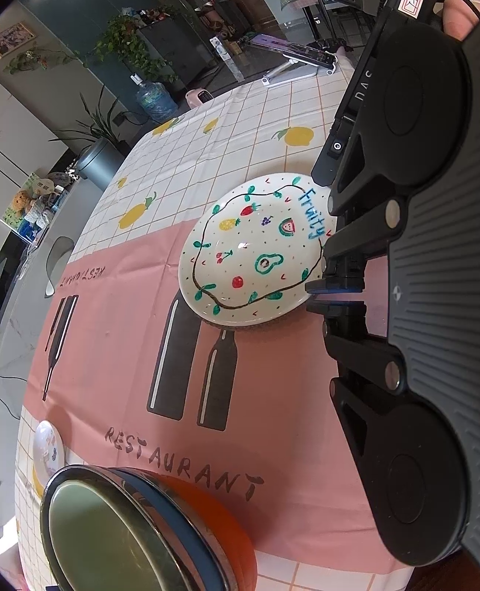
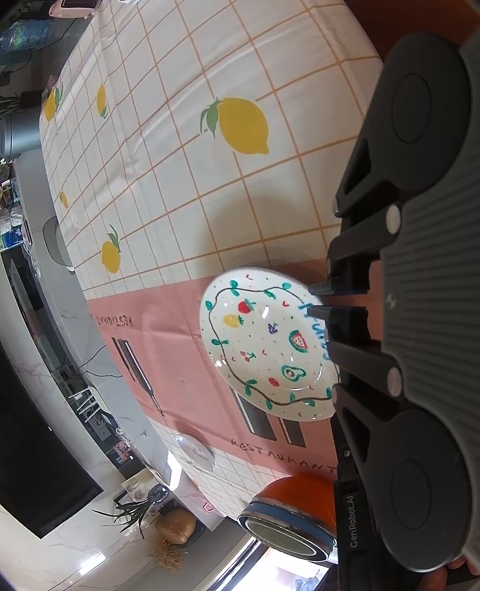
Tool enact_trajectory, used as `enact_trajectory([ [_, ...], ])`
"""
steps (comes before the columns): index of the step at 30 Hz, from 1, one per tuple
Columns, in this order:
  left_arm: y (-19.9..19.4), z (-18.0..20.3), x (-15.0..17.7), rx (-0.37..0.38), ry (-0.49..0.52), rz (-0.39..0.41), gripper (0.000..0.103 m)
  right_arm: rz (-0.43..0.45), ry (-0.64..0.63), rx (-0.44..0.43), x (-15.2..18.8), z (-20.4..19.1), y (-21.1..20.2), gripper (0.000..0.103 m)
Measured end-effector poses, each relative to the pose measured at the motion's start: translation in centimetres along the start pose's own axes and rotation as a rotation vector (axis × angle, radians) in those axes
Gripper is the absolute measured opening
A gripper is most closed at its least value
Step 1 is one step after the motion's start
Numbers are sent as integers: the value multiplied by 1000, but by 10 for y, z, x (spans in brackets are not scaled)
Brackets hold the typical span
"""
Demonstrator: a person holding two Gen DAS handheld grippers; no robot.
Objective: Organize plates and bowls
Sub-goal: 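Open both grippers and move them to the clear glass plate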
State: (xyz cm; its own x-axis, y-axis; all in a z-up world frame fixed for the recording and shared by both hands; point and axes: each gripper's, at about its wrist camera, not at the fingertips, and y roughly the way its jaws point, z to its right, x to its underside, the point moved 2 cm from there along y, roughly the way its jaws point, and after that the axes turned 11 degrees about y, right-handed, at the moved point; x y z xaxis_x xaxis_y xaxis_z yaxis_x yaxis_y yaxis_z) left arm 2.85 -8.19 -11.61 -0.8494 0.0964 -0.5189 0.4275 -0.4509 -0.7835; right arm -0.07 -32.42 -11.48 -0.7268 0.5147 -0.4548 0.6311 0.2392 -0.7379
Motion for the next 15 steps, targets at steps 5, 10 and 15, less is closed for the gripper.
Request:
enact_trajectory([
  [5, -9, 4, -7, 7, 43, 24, 6, 23, -25, 36, -4, -2, -9, 8],
  [10, -18, 2, -24, -3, 67, 37, 12, 52, -64, 45, -18, -11, -15, 9],
  [15, -28, -5, -50, -47, 85, 40, 12, 59, -107, 20, -34, -32, -10, 11],
])
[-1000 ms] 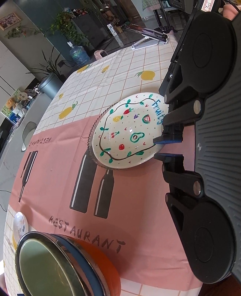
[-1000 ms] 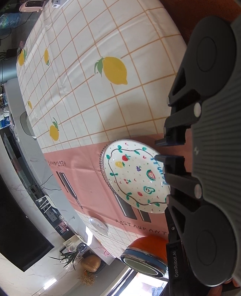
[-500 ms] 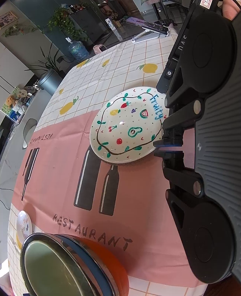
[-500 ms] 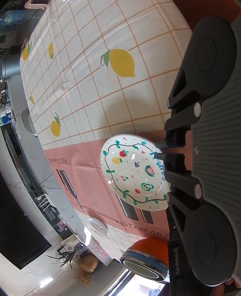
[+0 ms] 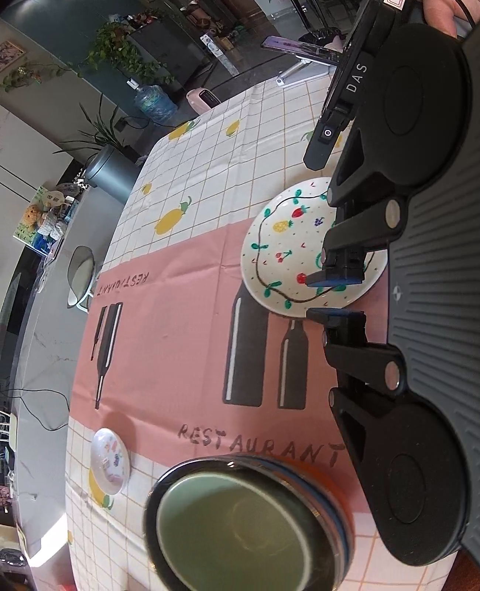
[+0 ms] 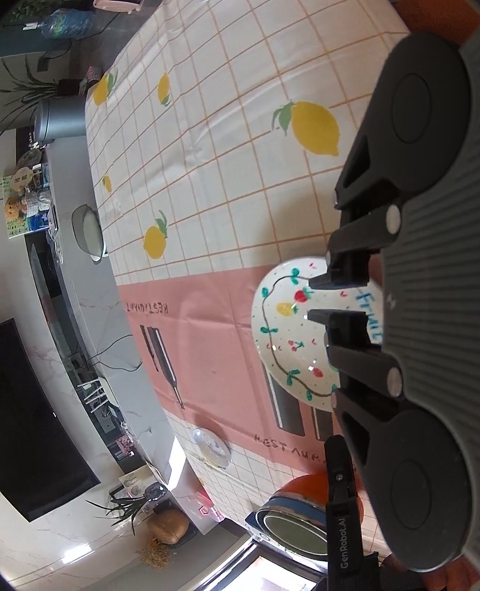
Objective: Organize plates and bowls
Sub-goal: 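Open both grippers and move them to the clear glass plate, then grasp the rim of the glass plate with both grippers and lift it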
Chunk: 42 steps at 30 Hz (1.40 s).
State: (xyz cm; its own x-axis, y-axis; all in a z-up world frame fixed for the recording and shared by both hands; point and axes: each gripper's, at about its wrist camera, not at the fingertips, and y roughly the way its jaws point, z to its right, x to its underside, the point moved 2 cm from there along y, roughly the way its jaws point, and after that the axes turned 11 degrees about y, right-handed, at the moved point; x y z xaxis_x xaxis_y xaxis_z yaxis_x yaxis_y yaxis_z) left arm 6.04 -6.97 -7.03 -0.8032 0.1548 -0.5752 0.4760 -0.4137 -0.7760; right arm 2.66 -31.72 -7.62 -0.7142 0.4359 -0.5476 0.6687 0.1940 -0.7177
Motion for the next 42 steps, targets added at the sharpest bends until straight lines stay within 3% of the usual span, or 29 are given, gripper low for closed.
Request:
enact_trajectory([
  [3, -7, -8, -18, -17, -2, 2, 12, 5, -44, -19, -12, -19, 6, 19],
  [11, -26, -35, -80, -5, 51, -18, 17, -30, -133, -84, -47, -75, 36, 20],
  [15, -34, -55, -109, -41, 103, -7, 20, -48, -165, -107, -64, -101, 56, 23],
  [19, -37, -89, -137, -85, 124, 22, 25, -74, -168, -140, -82, -124, 81, 28],
  [24, -24, -150, -164, -88, 48, 24, 28, -103, -150, -174, -101, -149, 116, 28],
  [32, 35, -232, -167, -78, -69, 11, 30, -205, -75, -288, -119, -190, 192, 29],
  [36, 60, -256, -159, -39, -148, 9, 30, -266, -35, -286, -121, -203, 234, 29],
  [42, 81, -275, -152, -39, -201, 5, 30, -323, 10, -263, -120, -212, 279, 24],
])
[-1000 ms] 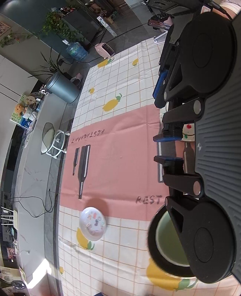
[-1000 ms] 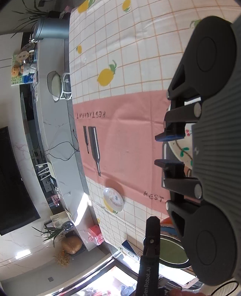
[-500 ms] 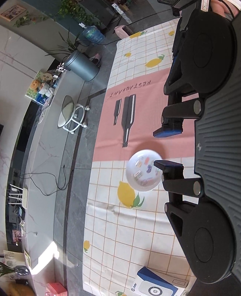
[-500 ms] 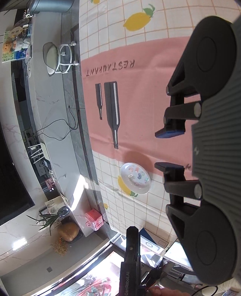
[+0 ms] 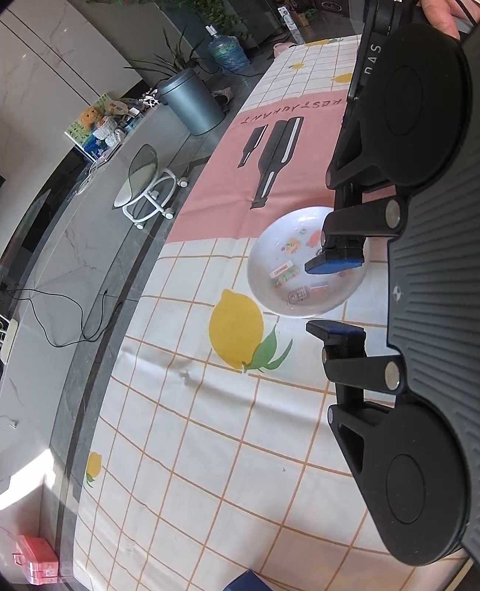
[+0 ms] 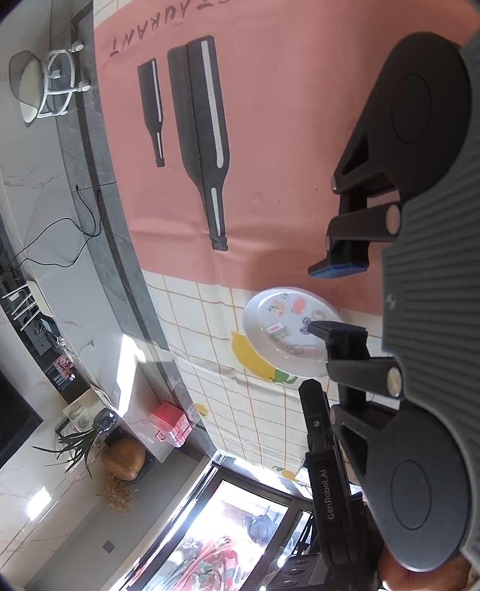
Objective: Organize plates and bowls
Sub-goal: 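Grasp the rim of the glass plate with both grippers and lift it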
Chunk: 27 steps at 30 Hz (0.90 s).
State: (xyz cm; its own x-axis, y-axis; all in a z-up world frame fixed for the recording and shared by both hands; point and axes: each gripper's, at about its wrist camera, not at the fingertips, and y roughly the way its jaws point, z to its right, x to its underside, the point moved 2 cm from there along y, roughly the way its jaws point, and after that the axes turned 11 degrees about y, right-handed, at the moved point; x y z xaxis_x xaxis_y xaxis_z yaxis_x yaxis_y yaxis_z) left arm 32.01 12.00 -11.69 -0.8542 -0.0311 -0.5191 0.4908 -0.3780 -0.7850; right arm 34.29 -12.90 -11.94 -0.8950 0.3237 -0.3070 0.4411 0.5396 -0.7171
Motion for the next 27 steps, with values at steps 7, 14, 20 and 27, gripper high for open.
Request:
enact_trajectory([
  [7, 10, -9, 3, 6, -24, -10, 19, -31, 80, -6, -7, 10, 27, 22],
  [14, 13, -6, 4, -1, -14, -19, 7, -37, 136, -35, -5, 17, 32, 4],
  [20, -2, 7, 1, 14, -16, -27, 5, -25, 169, -40, -1, 17, 16, 3],
  [27, -47, 58, 4, 23, 66, -34, 5, 12, 210, -75, 13, 21, -42, 2],
])
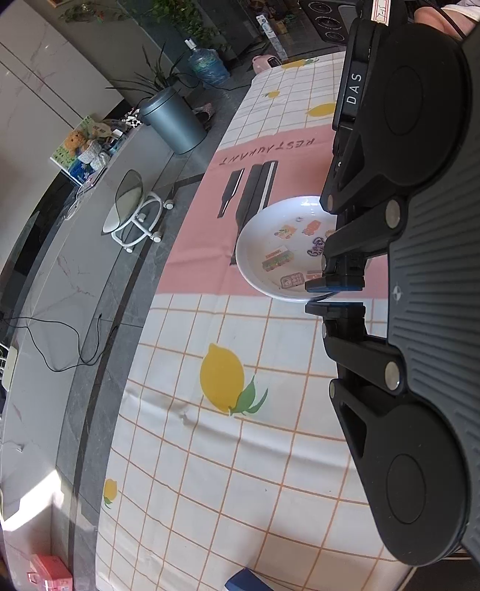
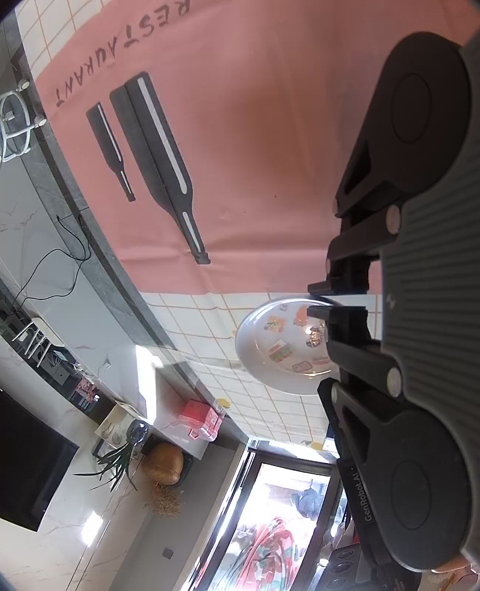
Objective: Organize plates and bowls
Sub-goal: 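Grasp the rim of the glass plate with both grippers and lift it, then lower the glass plate onto the painted plate and open both grippers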
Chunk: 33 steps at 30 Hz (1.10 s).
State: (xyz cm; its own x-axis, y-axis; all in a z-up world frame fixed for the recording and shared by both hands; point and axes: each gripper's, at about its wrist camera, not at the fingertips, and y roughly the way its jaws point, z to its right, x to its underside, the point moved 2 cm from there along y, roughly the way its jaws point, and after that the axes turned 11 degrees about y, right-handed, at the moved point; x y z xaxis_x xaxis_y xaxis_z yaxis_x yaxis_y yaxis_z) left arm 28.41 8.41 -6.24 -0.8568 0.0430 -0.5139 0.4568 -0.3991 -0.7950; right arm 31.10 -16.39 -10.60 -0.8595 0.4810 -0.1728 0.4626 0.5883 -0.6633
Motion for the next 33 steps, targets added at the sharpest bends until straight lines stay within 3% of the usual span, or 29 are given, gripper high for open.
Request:
enact_trajectory([
  [7, -37, 61, 20, -19, 21, -34, 4, 43, 16, -24, 28, 6, -72, 1],
  [14, -60, 123, 59, 27, 39, -21, 3, 65, 54, -39, 65, 40, -141, 1],
  [23, -34, 173, 131, 121, -20, -81, 3, 125, 128, 28, 112, 113, -216, 0],
  [27, -15, 184, 155, 156, -66, -126, 3, 136, 163, 62, 127, 144, -235, 0],
  [33, 8, 203, 175, 150, -61, -160, 3, 148, 234, 115, 141, 184, -245, 0],
])
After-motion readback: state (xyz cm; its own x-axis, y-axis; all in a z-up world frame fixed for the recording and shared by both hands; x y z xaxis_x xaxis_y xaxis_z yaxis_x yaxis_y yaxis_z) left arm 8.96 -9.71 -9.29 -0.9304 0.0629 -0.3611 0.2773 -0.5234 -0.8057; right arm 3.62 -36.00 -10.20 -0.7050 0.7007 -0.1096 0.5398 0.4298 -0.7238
